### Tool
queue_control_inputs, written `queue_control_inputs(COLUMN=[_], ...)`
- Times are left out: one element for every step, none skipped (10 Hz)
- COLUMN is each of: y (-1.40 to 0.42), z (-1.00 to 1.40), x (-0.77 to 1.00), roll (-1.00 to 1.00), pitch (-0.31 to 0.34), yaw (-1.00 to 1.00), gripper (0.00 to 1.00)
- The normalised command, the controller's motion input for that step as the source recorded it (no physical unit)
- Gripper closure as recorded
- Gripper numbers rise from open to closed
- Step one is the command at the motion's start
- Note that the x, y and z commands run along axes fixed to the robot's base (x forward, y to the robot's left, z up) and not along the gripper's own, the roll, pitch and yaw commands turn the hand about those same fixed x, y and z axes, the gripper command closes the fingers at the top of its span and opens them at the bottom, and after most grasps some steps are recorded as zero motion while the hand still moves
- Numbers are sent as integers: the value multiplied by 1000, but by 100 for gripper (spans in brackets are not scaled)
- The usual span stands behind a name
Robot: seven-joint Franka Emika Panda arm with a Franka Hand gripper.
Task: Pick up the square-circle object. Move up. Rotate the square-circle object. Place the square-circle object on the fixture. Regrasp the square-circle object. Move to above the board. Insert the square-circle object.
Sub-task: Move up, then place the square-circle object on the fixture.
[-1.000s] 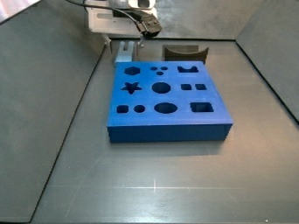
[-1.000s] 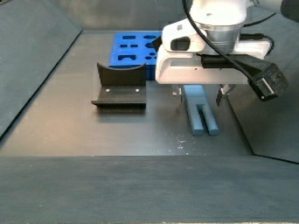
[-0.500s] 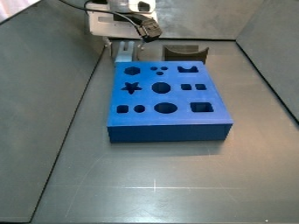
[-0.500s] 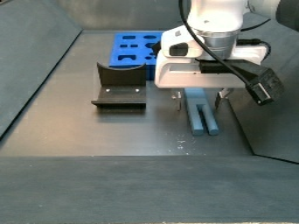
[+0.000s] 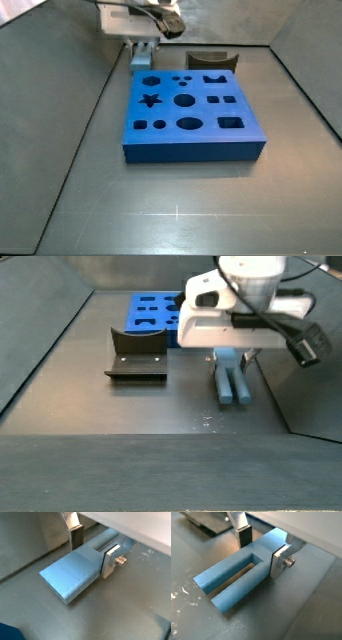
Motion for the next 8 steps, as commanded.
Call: queue_control_inputs(y=[4,5,4,0,-1,1,3,5], z=[475,320,246,1000,1000,1000,1000,1000], x=[-11,-14,-16,0,4,-7,-15,-16], roll=[51,77,92,0,14,20,38,57], pitch=[78,95,98,0,-3,19,47,63], yaw=[-14,-10,-10,0,7,6,-1,-9], gripper=[100,100,100,100,100,100,100,100])
